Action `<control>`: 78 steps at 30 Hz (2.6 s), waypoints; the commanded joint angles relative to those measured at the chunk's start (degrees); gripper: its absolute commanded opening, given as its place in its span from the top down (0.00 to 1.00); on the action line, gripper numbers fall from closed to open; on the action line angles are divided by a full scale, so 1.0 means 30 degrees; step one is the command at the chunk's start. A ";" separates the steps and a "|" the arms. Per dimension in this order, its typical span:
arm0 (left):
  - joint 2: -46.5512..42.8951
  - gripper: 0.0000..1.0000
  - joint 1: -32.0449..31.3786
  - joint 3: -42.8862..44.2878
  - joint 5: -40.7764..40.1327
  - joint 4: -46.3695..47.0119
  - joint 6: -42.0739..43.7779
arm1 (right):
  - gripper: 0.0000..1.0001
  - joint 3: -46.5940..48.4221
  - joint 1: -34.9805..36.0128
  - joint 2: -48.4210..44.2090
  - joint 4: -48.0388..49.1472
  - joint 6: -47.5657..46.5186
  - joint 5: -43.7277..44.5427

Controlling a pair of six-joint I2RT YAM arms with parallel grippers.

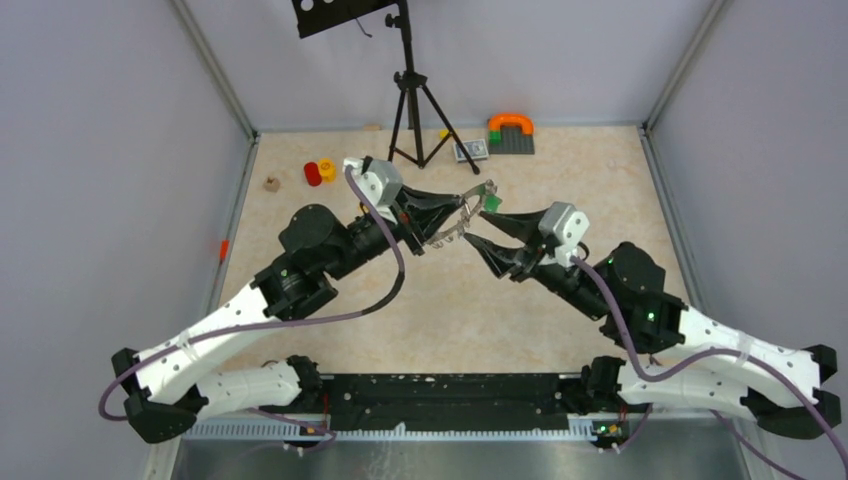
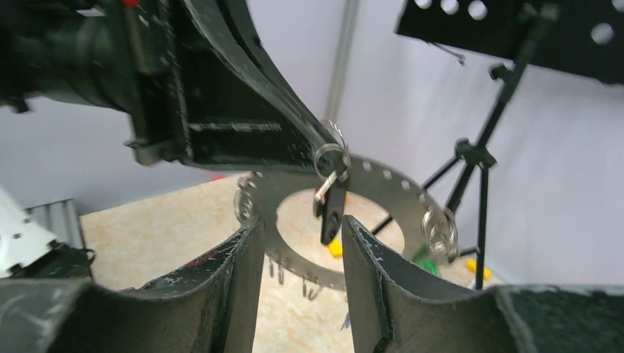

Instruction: Remove the keys from the keyring

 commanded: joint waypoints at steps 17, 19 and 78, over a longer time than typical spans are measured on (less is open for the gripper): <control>-0.1477 1.00 0.0062 -0.0914 0.9864 0.1447 0.1558 | 0.68 0.6734 0.0156 -0.0395 -1.0028 -0.1677 -0.8082; -0.1477 1.00 0.0052 -0.0901 1.0063 0.1489 0.1565 | 0.68 0.6742 0.0145 -0.0137 -1.0161 -0.1559 -0.8260; -0.0736 0.63 0.0060 0.0173 1.2862 -0.0477 0.2291 | 1.00 0.8931 0.0143 0.2617 -1.4462 -0.1681 -0.9264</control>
